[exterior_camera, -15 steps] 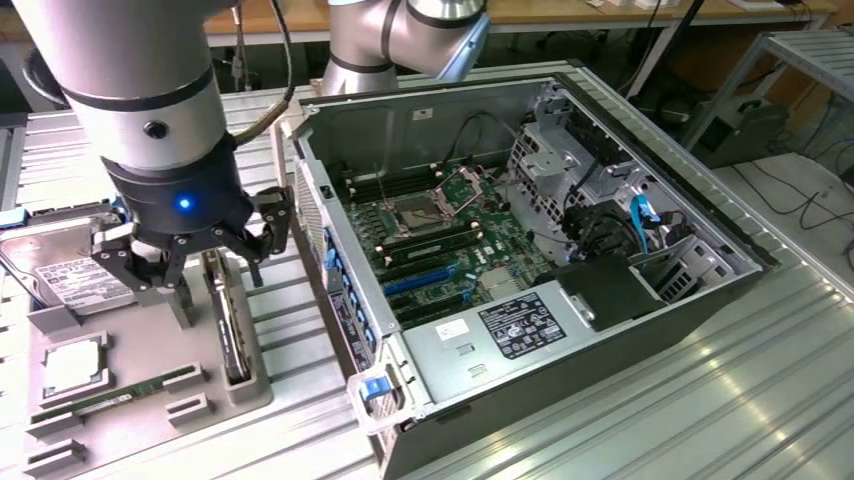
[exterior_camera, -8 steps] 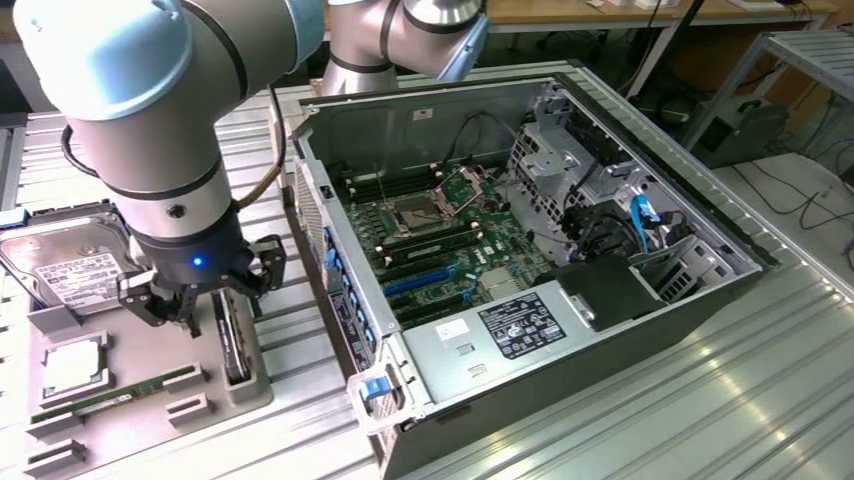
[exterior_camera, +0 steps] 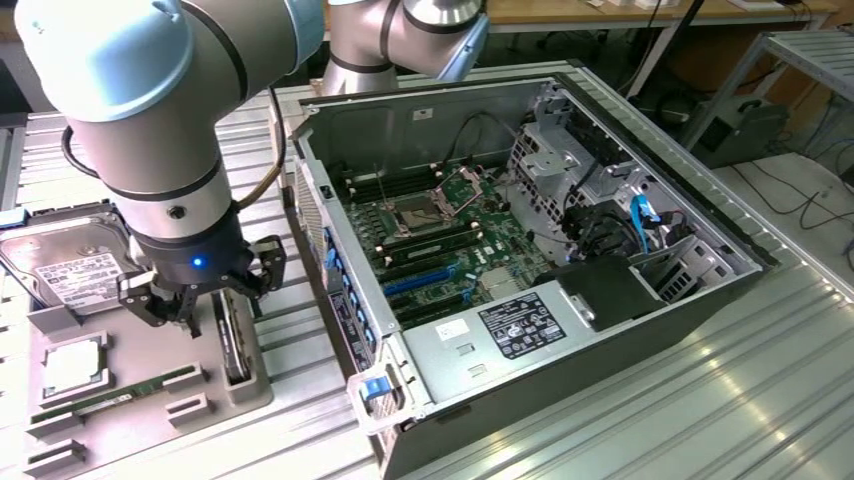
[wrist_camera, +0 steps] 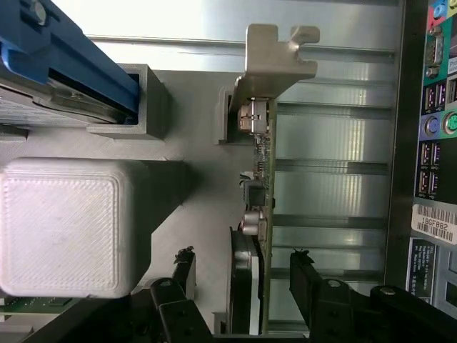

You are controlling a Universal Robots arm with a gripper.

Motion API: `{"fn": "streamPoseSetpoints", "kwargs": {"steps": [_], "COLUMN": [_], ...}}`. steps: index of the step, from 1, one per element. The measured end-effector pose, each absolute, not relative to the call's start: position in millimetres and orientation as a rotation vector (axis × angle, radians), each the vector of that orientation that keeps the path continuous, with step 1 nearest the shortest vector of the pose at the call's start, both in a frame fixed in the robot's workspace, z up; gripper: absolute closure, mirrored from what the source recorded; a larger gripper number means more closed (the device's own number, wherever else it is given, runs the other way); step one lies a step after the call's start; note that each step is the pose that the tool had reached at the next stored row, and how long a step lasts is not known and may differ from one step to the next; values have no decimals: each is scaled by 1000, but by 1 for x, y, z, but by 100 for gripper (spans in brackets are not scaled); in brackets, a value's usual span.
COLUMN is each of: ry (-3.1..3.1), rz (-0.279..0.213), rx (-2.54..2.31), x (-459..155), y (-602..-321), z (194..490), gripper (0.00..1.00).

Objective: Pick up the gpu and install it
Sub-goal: 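Pick up the gpu and move the gpu toward the slot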

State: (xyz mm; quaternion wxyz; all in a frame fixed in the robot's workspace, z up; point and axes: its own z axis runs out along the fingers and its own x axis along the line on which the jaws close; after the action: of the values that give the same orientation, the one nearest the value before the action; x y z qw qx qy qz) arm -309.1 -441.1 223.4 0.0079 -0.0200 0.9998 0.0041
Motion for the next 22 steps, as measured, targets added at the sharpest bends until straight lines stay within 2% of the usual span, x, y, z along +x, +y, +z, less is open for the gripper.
{"fn": "streamPoseSetpoints", "kwargs": {"steps": [1, 3, 4, 5, 10, 11, 16, 18, 19, 22], "ry": [3125, 3125, 3125, 3125, 3125, 3125, 3125, 3125, 3125, 3125], "rz": [13, 13, 13, 13, 13, 13, 13, 13, 13, 13], "rx": [-62, -62, -62, -62, -62, -62, -62, -62, -62, -63], "x": [-309, -309, -309, -309, -309, -309, -309, -309, -309, -309], "y": [-441, -441, -441, -441, -441, -441, -441, -441, -441, -441], "z": [223, 223, 223, 223, 223, 223, 223, 223, 223, 223], "gripper": [35, 49, 49, 55, 56, 64, 64, 65, 72, 72]}}
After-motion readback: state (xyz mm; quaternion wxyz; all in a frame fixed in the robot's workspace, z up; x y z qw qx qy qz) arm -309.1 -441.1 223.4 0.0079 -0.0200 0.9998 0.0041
